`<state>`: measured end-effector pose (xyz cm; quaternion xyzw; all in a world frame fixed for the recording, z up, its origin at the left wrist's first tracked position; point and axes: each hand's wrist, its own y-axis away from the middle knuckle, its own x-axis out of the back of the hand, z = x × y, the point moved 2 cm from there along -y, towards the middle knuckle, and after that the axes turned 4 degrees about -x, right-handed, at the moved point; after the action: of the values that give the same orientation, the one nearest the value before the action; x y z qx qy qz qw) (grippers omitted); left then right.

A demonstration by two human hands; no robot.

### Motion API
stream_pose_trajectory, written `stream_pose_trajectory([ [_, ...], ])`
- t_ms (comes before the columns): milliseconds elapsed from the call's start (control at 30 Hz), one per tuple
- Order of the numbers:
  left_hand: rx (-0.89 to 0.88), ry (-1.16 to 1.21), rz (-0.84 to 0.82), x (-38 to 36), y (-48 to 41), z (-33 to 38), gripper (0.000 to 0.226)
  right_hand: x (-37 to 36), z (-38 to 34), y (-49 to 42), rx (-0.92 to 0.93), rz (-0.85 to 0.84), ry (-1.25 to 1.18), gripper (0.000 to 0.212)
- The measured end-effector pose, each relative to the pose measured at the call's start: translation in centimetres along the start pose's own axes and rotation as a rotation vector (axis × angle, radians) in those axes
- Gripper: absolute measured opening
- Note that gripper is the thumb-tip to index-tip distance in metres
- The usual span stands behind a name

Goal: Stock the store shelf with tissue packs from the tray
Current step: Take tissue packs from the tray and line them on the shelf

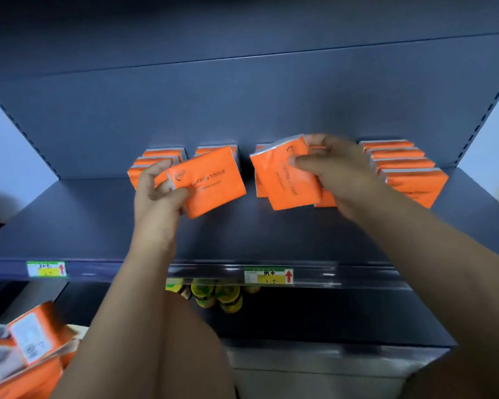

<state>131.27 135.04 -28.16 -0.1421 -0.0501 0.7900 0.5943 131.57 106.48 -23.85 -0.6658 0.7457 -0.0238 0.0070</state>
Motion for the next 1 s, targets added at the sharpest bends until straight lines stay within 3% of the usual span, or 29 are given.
stream_pose_trajectory([
  [467, 0.088, -0.293, -0.238, 3.1, -5.5, -4.7, 0.048, -5.4, 4.3, -2.7, 0.524, -0.116, 1.182, 0.048],
  [633, 0.039, -0.445, -0.297, 3.5, -6.3, -6.3, 0.056, -5.6, 4.9, -3.3, 0.549, -0.08, 1.316, 0.049],
  [833, -0.076, -0.587, -0.165, 4.0, -6.7, -6.7, 0.059, -5.3, 5.0, -3.4, 0.474, -0.017, 1.403, 0.059],
  [1000, -0.048, -0.64, -0.149, 3.6, -6.9, -7.0, 0.058, -4.7, 5.5, -3.1, 0.437, 0.063, 1.446, 0.051],
])
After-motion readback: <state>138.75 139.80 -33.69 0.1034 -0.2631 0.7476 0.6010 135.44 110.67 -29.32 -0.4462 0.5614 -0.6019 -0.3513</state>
